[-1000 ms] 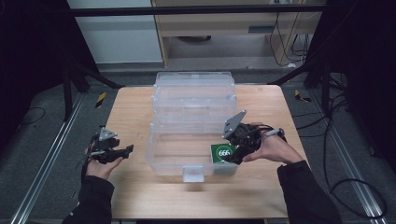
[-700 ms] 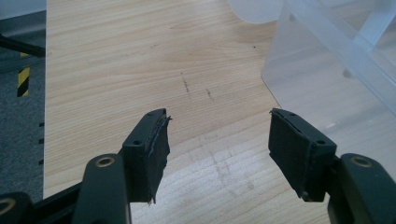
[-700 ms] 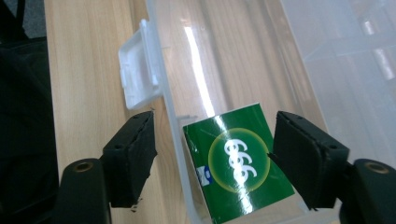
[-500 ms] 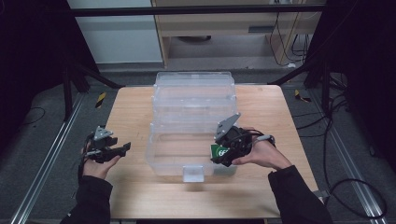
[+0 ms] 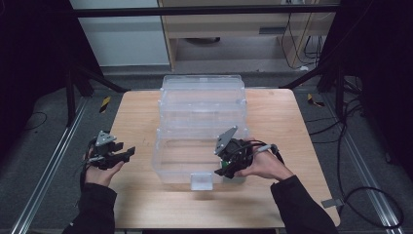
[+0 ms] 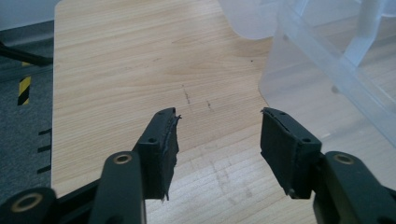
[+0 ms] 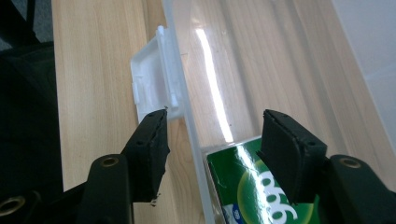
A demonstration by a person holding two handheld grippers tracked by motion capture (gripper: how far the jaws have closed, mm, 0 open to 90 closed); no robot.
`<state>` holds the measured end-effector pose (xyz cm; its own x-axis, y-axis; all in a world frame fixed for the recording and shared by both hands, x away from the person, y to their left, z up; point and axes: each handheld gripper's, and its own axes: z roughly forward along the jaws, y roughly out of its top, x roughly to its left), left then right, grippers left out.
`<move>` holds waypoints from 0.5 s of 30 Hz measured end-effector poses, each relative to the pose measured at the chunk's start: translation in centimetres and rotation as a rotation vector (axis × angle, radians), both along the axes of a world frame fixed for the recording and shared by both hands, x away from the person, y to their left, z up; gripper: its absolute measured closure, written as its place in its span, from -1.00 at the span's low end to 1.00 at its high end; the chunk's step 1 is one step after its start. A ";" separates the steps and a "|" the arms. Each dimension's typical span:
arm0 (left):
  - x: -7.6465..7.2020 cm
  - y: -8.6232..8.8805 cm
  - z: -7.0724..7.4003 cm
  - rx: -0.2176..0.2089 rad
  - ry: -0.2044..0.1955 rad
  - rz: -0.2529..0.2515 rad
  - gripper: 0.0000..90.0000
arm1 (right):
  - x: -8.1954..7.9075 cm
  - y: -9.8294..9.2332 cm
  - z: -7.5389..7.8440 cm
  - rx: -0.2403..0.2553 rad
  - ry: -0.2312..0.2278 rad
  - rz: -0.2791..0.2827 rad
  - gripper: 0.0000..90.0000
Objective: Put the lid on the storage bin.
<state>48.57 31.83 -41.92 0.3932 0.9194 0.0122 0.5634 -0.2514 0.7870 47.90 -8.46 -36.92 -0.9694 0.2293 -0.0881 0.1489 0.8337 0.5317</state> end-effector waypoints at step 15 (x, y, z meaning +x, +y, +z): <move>-0.3 0.2 0.4 -0.008 -0.012 -0.015 0.13 | 0.1 2.4 -2.0 -0.076 0.084 0.041 0.22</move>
<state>48.31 32.06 -41.48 0.4072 0.9133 0.0095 0.5498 -0.2534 0.7960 47.98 -6.05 -38.91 -0.9824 0.1853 -0.0218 0.1554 0.8774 0.4540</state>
